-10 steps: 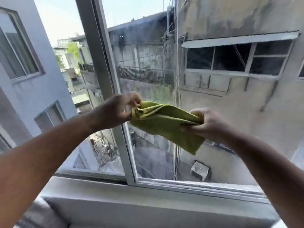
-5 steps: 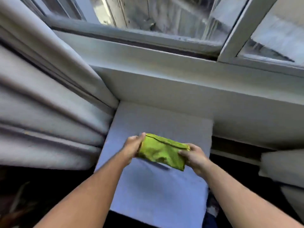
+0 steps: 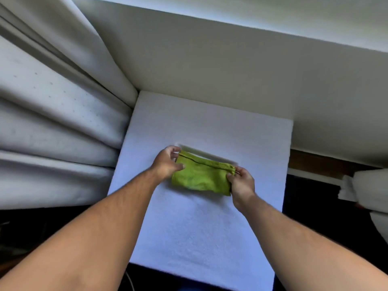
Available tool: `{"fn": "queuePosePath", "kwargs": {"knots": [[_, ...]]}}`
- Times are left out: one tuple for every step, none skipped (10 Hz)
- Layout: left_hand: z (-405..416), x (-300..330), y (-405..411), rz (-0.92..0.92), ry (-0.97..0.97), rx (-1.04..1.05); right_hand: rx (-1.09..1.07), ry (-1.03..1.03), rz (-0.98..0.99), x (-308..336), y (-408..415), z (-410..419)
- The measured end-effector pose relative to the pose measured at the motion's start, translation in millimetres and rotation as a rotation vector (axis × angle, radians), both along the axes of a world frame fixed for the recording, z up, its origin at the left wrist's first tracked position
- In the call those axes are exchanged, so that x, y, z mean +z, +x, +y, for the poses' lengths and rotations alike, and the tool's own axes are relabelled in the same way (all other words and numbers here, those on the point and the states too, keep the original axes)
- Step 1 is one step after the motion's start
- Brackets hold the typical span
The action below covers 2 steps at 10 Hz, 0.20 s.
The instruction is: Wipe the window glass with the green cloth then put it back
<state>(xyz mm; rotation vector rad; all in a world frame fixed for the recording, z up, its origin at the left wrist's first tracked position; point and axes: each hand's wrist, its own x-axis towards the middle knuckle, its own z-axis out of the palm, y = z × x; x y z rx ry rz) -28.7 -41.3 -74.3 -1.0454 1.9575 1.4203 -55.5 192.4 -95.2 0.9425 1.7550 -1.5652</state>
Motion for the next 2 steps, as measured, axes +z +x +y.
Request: {"fn": "queuePosePath", "kwargs": {"knots": [[13.7, -6.6, 11.2, -0.055, -0.155, -0.177, 0.101, 0.122, 0.101, 0.1, 0.5, 3.3], [28.2, 1.4, 24.1, -0.020, -0.444, -0.297, 0.361, 0.296, 0.248, 24.2, 3.9, 17.4]]}}
